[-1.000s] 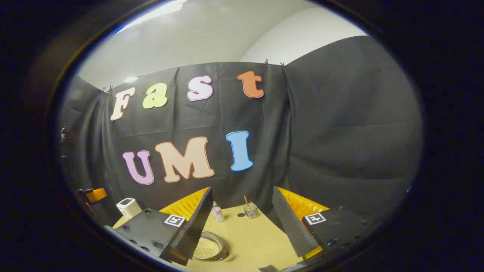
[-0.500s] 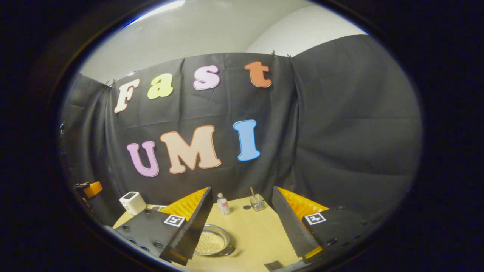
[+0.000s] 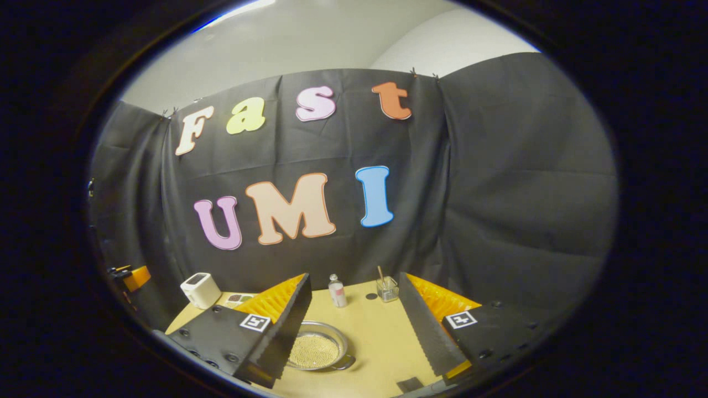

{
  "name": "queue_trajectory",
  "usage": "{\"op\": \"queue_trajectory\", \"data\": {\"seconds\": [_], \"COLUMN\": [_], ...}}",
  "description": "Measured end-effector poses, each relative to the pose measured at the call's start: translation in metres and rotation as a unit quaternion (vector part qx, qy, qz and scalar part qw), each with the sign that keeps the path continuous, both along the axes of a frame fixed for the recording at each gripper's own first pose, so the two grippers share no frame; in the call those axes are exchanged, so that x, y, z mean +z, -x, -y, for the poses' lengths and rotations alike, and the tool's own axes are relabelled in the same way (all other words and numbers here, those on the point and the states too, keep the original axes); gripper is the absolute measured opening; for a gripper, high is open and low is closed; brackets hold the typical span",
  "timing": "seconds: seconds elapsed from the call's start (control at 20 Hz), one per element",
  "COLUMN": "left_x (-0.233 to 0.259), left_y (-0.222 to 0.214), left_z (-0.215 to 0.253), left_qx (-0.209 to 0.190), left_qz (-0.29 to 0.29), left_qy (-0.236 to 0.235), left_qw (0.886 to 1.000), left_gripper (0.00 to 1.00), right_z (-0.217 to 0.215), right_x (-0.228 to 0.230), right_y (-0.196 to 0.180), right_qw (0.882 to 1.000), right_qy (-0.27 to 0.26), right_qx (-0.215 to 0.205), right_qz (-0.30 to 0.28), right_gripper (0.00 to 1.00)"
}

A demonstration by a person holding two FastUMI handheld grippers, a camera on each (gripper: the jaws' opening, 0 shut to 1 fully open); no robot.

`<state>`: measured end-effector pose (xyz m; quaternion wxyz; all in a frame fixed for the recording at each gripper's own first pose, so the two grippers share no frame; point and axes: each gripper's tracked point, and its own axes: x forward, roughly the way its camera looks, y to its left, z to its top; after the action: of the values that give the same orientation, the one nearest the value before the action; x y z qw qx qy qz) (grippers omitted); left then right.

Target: First push the handle of the pot to place it horizontally, then grasp the pot with both hands and set it on the induction cooktop.

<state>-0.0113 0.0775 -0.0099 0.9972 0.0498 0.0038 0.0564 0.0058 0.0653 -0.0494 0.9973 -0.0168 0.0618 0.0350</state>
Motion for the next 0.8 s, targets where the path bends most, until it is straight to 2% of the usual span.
{"op": "queue_trajectory", "data": {"seconds": [0.05, 0.1, 0.3, 0.55, 0.65, 0.8], "left_x": [-0.001, -0.002, -0.013, -0.018, -0.019, -0.023], "left_y": [-0.001, -0.001, -0.001, -0.005, -0.006, -0.009], "left_z": [-0.002, -0.005, -0.016, -0.038, -0.044, -0.051], "left_qx": [0.000, -0.001, -0.006, -0.005, -0.009, -0.018], "left_qz": [-0.001, -0.003, -0.015, -0.021, -0.022, -0.028], "left_qy": [-0.001, -0.001, 0.005, -0.010, -0.012, -0.013], "left_qw": [1.000, 1.000, 1.000, 1.000, 1.000, 0.999], "left_gripper": [0.96, 0.92, 0.96, 0.96, 0.92, 0.96], "right_z": [0.000, -0.001, -0.011, -0.017, -0.021, -0.027], "right_x": [0.000, -0.001, -0.007, -0.004, -0.002, -0.007], "right_y": [0.001, 0.002, 0.007, 0.015, 0.018, 0.024], "right_qw": [1.000, 1.000, 1.000, 1.000, 0.999, 0.998], "right_qy": [0.003, 0.004, -0.002, 0.006, 0.009, 0.026], "right_qx": [-0.004, -0.006, -0.011, -0.030, -0.040, -0.049], "right_qz": [0.000, -0.001, -0.007, 0.006, 0.011, 0.007], "right_gripper": [0.93, 0.92, 0.92, 0.27, 0.00, 0.00]}}
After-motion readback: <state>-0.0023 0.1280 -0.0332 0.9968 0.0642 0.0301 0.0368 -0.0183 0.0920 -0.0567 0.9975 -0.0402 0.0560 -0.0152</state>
